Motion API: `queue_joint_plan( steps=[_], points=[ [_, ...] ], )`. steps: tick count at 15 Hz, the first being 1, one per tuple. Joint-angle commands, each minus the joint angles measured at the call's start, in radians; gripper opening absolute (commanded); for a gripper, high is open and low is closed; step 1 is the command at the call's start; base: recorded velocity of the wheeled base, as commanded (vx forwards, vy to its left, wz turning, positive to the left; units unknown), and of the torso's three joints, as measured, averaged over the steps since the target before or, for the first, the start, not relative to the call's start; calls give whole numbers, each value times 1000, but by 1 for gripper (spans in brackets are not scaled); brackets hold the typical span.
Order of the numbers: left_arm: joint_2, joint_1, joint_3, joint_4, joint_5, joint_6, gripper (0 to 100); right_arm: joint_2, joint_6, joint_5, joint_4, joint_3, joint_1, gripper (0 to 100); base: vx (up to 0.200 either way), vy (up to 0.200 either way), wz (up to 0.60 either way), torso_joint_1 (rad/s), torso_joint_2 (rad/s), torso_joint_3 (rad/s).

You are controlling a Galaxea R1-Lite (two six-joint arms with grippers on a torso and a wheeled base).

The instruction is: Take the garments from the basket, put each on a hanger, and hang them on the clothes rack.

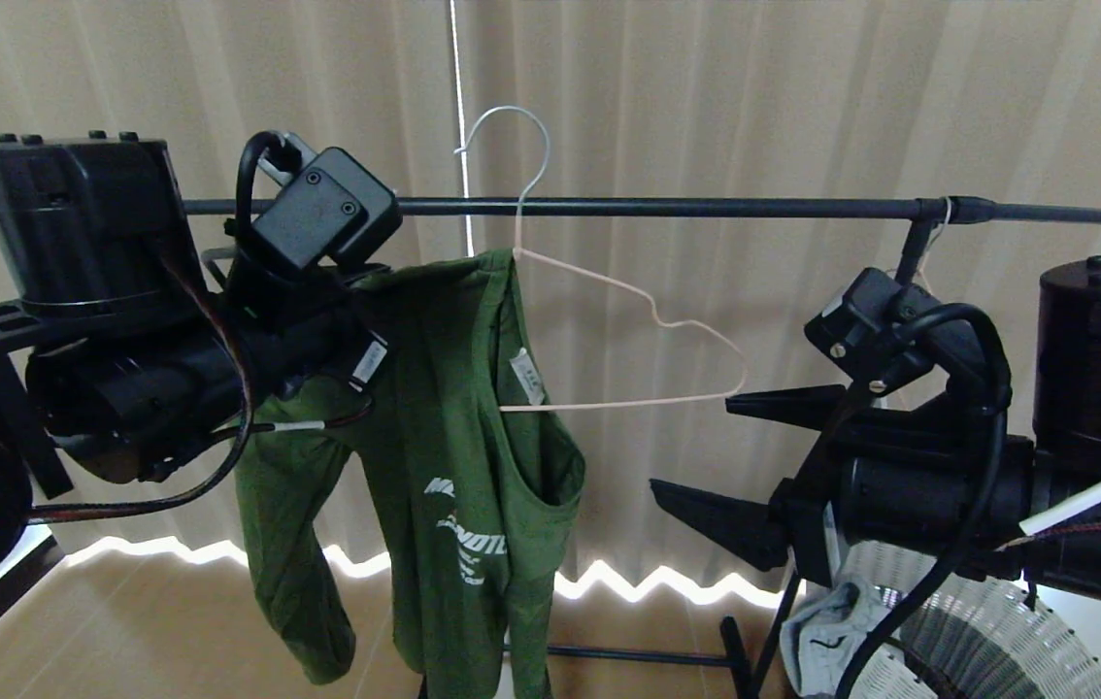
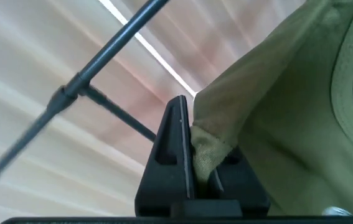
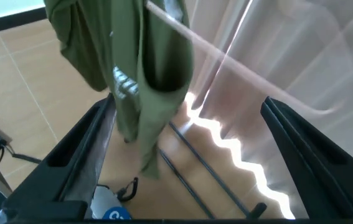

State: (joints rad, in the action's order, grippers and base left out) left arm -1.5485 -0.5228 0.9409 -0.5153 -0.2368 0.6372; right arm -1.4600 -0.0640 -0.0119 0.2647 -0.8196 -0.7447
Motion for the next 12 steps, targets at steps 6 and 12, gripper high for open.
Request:
queue_joint_plan(
  steps=[6, 12],
  points=[
    [24, -6, 45, 0, 10, -145, 0, -158, 3, 90, 197, 11, -28, 100, 0, 0, 0, 0, 0, 0],
    [76, -59, 44, 0, 10, -154, 0, -197, 3, 127, 202, -38, -28, 100, 0, 0, 0, 0, 0, 0]
  ],
)
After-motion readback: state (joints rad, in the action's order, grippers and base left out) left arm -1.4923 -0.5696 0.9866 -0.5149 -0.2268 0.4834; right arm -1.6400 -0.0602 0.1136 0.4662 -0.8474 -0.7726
